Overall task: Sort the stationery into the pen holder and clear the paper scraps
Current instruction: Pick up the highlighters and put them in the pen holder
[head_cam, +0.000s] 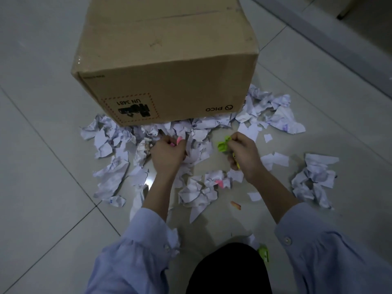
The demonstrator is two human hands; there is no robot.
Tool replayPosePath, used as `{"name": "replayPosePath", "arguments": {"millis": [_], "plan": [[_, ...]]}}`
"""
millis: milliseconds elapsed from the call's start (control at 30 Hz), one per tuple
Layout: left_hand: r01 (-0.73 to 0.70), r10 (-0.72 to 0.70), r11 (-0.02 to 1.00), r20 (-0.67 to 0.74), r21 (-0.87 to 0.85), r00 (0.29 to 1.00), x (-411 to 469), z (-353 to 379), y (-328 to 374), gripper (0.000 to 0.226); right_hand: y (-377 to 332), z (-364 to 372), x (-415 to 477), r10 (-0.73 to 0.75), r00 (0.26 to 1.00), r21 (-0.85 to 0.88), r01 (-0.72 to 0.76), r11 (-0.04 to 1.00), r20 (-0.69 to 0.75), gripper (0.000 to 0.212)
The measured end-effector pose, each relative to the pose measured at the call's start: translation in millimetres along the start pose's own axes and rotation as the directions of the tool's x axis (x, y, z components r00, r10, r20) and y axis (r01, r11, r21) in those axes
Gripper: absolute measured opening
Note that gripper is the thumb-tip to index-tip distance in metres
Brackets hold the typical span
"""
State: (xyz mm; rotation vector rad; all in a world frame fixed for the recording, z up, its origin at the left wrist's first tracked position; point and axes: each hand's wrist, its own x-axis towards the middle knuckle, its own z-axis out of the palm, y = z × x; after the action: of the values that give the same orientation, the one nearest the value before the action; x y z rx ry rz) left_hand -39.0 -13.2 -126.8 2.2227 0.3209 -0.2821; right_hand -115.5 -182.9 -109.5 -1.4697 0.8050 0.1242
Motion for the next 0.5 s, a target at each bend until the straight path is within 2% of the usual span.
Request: {"name": "replayPosePath", "arguments": {"millis": [100,167,267,400,500], "plan": [[-0.043,0.043,0.999,0.049,0.012,0.998,-9,-7,-8,0.030,1,-13,-5,0.078,0.991,0.386,-0.114,0.915,0.108,0.032],[-0.084,0.081,0.996,0.087,0.027,0.993,-14,-10,-11,0.028,2,-22,-7,0.083,0.987,0.517,-0.142,0.844,0.136,0.027],[-0.106,0.098,0.992,0.114,0.064,0.989,-22,-14,-10,0.023,2,-37,-7,0.103,0.984,0.588,-0.169,0.791,0.145,0.029],[-0.187,0.185,0.982,0.046,0.039,0.982,-36,-16,0,0.022,0,-47,-4,0.147,0.979,0.648,-0.204,0.734,0.141,0.030],[-0.295,0.288,0.955,0.202,0.008,0.936,-44,-17,7,0.015,-2,-48,3,0.186,0.973,0.647,-0.229,0.727,0.135,0.023]]}}
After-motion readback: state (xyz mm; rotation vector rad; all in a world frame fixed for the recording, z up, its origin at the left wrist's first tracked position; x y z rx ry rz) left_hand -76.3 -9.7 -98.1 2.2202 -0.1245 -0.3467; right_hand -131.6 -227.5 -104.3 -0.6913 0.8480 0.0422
